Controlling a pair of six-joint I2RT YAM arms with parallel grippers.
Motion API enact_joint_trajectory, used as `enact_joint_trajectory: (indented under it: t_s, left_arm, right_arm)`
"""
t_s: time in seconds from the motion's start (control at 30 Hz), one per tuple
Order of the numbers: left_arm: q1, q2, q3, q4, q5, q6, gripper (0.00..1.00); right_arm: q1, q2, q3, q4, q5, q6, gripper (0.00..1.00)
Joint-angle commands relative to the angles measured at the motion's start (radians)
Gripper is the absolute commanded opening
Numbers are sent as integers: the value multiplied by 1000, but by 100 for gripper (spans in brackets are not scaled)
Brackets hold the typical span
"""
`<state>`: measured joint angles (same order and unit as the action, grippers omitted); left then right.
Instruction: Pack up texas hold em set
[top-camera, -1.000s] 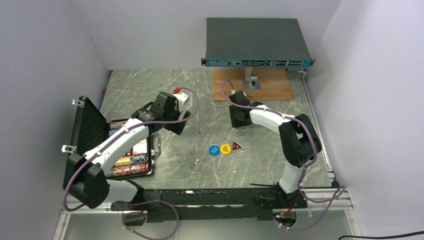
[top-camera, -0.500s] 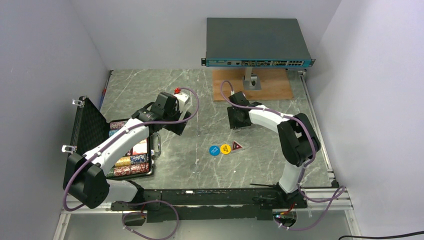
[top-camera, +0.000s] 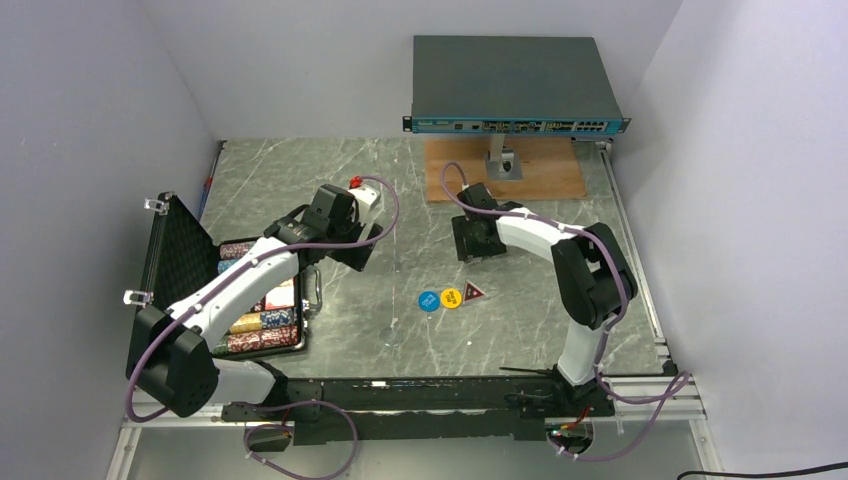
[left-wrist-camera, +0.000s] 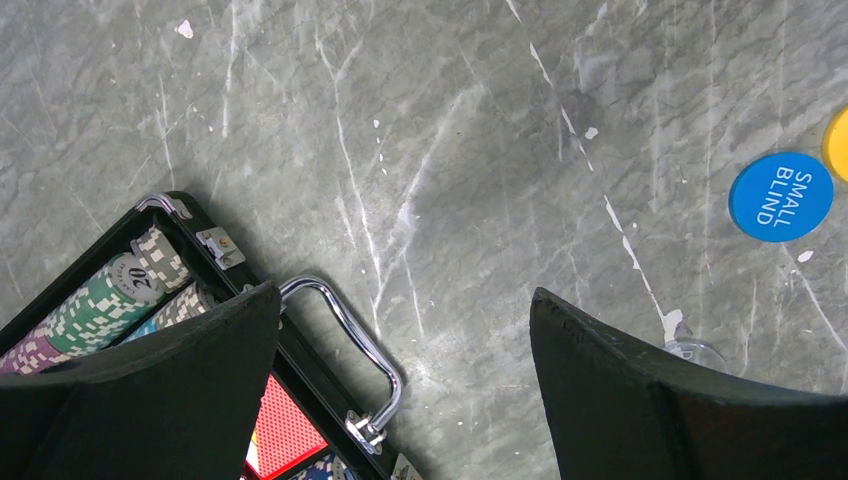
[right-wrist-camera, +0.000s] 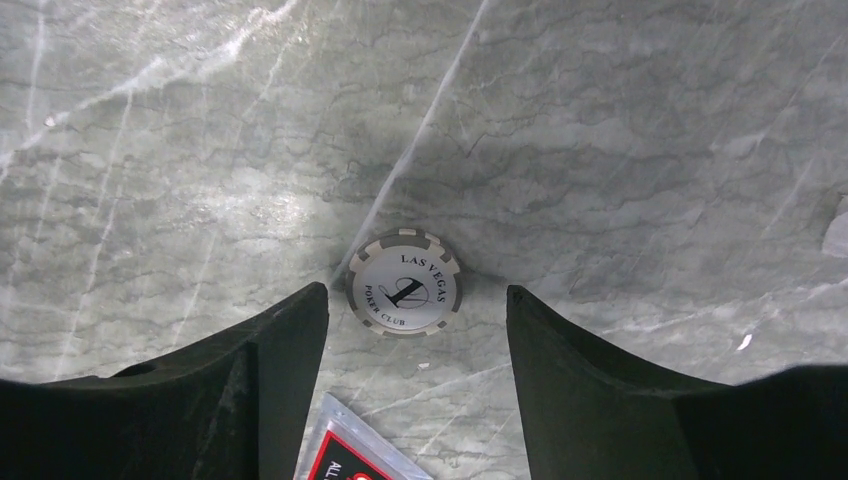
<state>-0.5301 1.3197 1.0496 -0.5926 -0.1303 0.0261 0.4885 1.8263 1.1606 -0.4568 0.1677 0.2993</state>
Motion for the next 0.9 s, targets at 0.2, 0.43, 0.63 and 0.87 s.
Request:
enact_joint_trajectory:
  t_s: [0.2, 0.43, 0.63, 0.87]
  left_arm:
    - [-9, 7, 47, -2, -9, 12, 95]
    - [-11, 6, 46, -3, -15, 12, 95]
    - [-11, 7, 46, -4, -10, 13, 95]
    - [-13, 8, 47, -4, -9, 14, 95]
  right_arm:
    - [-42, 95, 126, -139, -96, 10, 65]
    - [-34, 170, 200, -212, -91, 15, 58]
    - [-7, 188, 214, -259, -51, 22, 58]
    - [-4, 208, 225, -303, -45, 15, 57]
